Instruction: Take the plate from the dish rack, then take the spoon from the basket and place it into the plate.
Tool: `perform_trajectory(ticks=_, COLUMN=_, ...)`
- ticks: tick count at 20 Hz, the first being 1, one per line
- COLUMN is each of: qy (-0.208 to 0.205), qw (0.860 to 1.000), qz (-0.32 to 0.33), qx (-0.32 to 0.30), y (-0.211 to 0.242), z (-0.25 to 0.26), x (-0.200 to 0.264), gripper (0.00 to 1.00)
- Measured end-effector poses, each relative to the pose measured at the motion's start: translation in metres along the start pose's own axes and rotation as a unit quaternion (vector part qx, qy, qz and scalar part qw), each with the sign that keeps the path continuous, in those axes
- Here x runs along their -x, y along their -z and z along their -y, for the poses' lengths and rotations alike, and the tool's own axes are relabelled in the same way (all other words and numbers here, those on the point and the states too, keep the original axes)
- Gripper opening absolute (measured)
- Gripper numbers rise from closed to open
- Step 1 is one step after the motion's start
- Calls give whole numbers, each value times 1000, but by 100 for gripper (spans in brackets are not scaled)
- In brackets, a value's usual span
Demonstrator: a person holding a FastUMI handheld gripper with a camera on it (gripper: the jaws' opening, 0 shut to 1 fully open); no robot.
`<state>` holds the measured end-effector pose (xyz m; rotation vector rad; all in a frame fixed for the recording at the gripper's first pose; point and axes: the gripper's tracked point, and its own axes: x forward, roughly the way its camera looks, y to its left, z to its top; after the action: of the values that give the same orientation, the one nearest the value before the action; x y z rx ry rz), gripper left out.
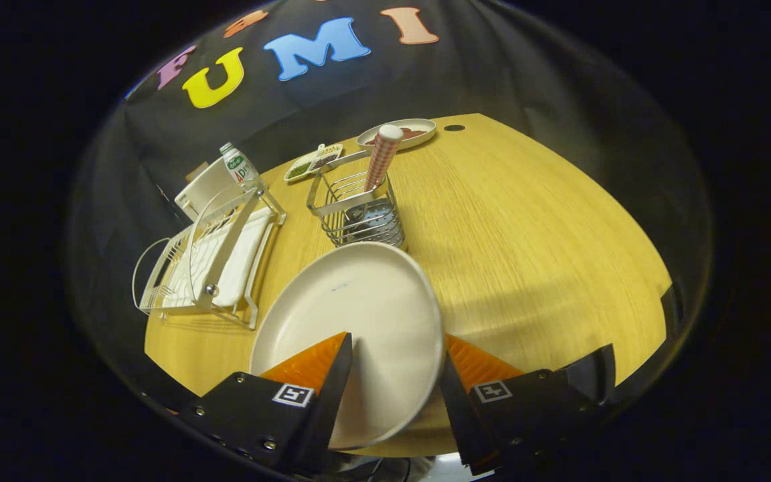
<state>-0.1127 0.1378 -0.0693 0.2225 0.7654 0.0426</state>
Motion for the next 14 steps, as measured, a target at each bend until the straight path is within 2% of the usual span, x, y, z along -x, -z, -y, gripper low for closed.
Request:
perform_trajectory(ticks=3, qy=13, qw=999, qz=30, qx=17, y=-16, z=11, x=14, gripper=72)
perform_trajectory(ticks=7, qy=20, qw=993, qz=110, qx=41, y=-57, z=17, x=42, gripper=72)
perform_trajectory(ticks=11, qy=-13, qw=970, qz=228, qx=78, y=-111, z=4, x=70, gripper=72)
perform_trajectory(ticks=14, qy=-3, qw=961, qz=263, qx=85, y=-128, z=11, x=74, gripper=72)
